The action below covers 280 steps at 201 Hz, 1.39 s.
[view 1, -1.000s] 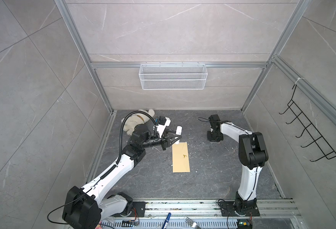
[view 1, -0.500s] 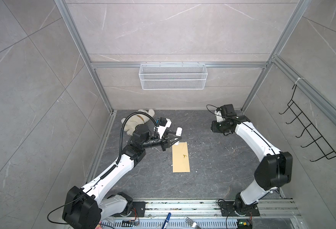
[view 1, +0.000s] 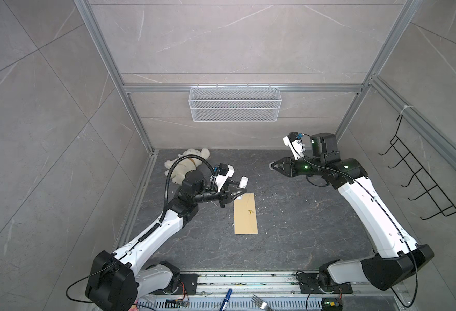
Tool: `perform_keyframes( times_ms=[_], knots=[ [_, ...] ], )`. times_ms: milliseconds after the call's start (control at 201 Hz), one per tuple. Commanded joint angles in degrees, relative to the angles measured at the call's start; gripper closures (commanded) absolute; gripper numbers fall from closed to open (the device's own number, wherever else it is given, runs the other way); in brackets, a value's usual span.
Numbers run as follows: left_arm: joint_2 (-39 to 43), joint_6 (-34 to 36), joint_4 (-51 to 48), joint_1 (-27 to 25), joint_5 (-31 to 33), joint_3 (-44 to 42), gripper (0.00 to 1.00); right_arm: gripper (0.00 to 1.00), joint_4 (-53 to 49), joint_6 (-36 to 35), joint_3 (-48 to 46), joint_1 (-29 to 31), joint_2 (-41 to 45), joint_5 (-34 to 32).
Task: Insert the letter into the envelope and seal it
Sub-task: 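Lift the clear cap with the right gripper toward the left gripper, then bring the clear cap over the glue stick top held by the left gripper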
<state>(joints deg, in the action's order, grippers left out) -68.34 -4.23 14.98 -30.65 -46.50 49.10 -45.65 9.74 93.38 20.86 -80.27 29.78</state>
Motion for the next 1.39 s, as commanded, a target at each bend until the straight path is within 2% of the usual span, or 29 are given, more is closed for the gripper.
perform_keyframes(
  times_ms=[0, 139, 533, 1389],
  knots=[
    [-0.2, 2.2, 2.3, -0.3, -2.7, 0.0, 1.0, 0.74, -2.2, -1.8, 2.7, 3.2, 0.3, 4.4],
    [-0.2, 2.2, 2.7, -0.3, -3.3, -0.2, 1.0, 0.74, -3.0, -2.5, 4.3, 6.7, -1.1, 4.4],
    [0.9, 2.6, 4.0, -0.3, -3.6, -1.2, 1.0, 0.74, -4.5, -4.8, 5.3, 11.3, -3.3, 5.2],
    [1.2, 1.5, 5.0, -0.4, -4.7, -1.4, 1.0, 0.73, -2.5, -4.2, 5.5, 14.0, -5.2, 4.5]
  ],
)
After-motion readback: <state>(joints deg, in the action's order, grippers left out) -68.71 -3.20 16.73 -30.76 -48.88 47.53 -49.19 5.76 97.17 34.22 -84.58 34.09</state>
